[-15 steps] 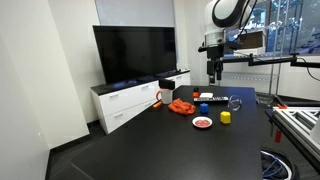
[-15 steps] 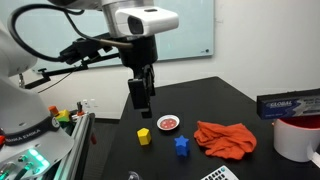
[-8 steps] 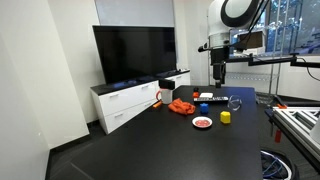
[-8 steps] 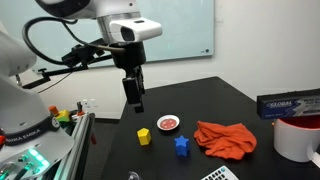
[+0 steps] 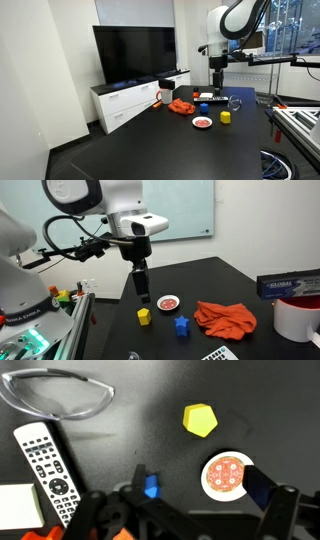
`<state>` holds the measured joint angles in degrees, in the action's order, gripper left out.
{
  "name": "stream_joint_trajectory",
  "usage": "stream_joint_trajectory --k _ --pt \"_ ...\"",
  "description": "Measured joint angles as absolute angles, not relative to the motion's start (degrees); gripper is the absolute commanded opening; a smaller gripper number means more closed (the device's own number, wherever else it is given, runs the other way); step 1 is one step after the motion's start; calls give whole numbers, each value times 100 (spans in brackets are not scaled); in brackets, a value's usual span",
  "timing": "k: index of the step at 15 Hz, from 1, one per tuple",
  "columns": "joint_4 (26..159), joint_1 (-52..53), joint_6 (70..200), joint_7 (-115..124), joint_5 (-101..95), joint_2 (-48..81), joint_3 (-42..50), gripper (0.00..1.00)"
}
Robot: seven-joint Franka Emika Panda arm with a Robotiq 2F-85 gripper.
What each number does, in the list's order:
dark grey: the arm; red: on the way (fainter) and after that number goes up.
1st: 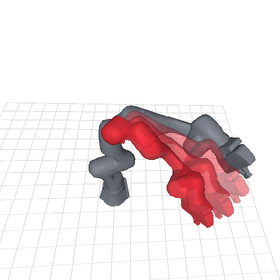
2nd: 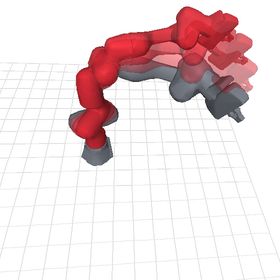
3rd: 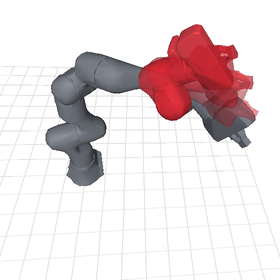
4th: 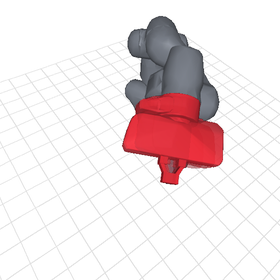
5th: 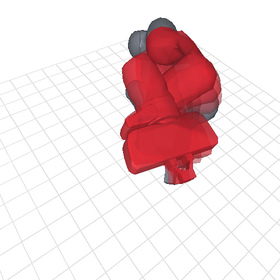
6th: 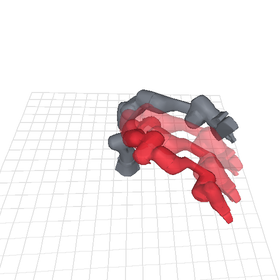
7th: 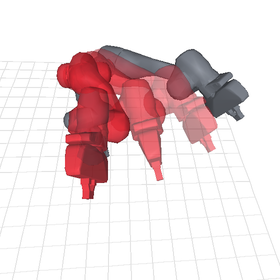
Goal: Make the star block stand upright
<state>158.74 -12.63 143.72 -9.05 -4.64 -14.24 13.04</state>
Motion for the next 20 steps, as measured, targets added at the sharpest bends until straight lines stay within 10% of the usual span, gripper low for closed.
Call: stream_joint_trajectory --k 20 --pt "14376 -1379 14843 -882 -31 863 1574 100"
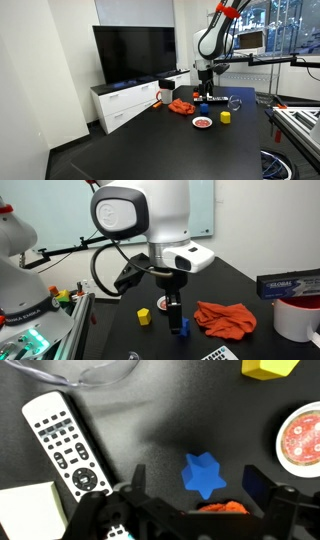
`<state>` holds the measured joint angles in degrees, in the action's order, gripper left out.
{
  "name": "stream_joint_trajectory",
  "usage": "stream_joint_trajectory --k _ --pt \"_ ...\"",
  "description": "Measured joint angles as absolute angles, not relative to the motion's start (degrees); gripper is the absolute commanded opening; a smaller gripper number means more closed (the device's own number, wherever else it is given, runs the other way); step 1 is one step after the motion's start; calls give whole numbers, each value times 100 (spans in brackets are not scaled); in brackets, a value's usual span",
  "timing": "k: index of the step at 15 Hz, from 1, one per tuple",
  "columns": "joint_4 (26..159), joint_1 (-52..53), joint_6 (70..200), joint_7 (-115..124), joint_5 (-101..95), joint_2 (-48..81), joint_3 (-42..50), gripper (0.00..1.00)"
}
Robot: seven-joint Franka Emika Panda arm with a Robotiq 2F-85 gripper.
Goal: Make the star block stand upright
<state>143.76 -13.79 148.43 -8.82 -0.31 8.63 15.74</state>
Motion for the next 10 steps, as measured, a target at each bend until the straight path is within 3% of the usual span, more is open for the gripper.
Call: stream_joint_trajectory --k 10 --pt "14089 -1393 14864 -876 -18 1415 1478 100"
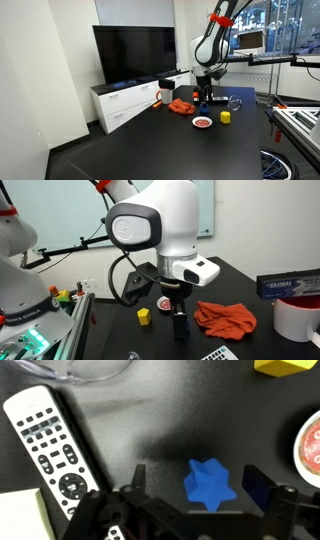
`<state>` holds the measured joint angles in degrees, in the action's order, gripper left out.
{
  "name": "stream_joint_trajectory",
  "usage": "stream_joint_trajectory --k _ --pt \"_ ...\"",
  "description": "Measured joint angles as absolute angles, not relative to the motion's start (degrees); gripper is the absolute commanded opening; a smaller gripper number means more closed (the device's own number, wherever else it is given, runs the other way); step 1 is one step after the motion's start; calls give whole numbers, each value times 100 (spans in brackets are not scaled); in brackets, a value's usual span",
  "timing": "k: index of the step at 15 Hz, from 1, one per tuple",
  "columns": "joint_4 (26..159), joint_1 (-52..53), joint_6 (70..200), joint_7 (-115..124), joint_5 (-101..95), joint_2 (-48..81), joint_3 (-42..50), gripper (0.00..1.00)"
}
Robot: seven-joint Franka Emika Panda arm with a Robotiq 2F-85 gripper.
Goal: Make the star block stand upright
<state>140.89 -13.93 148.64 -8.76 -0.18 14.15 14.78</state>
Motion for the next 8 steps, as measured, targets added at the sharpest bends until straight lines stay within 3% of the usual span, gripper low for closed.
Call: stream_joint_trajectory --k 1,2,8 --pt "14089 -1408 14864 -876 -10 1418 1463 75" --pt "14089 -1423 14864 -876 4 1420 1450 74" --pt "14088 -1497 14864 -879 46 1436 1434 27"
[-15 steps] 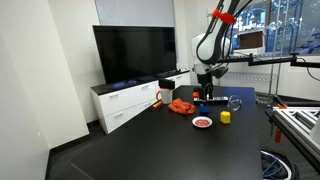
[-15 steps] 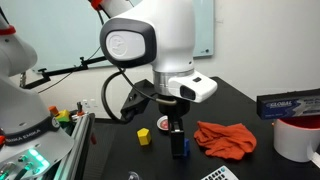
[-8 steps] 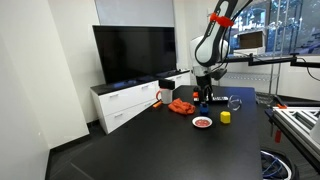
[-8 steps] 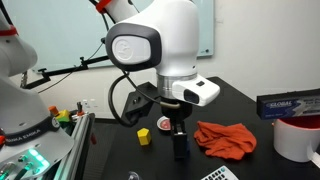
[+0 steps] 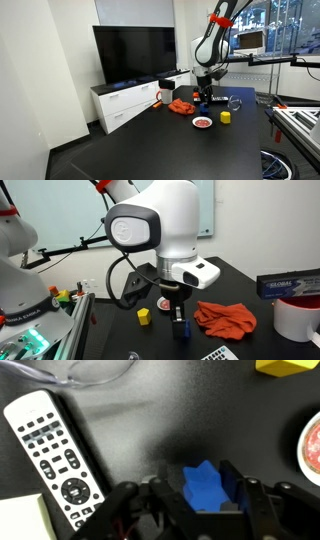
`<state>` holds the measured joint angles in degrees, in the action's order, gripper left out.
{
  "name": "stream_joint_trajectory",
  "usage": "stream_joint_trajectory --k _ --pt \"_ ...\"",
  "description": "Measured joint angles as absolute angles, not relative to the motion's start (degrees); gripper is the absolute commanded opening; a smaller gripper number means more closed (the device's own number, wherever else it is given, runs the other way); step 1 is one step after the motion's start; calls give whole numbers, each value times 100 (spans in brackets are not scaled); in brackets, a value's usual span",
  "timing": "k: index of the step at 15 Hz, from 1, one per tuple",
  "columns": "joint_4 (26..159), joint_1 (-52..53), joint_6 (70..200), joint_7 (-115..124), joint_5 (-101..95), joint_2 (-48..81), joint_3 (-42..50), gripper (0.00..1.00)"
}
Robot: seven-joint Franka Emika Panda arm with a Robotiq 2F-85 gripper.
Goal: Make the star block stand upright
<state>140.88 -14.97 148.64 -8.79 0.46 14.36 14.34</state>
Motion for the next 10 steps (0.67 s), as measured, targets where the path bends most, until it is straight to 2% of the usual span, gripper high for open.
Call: stream_joint_trajectory --k 3,4,7,8,9,10 --pt "14088 -1527 14864 -881 46 1444 1431 5" --pt "14088 -1528 14865 -881 46 1447 1431 0" --pt "14088 -1528 14870 -882 46 1453 1429 0" --pt "14088 -1529 14871 -883 46 1453 1428 0" --pt "14088 -1528 14873 -884 46 1453 1428 26" --pt "14088 -1528 14873 -884 46 1452 1427 27"
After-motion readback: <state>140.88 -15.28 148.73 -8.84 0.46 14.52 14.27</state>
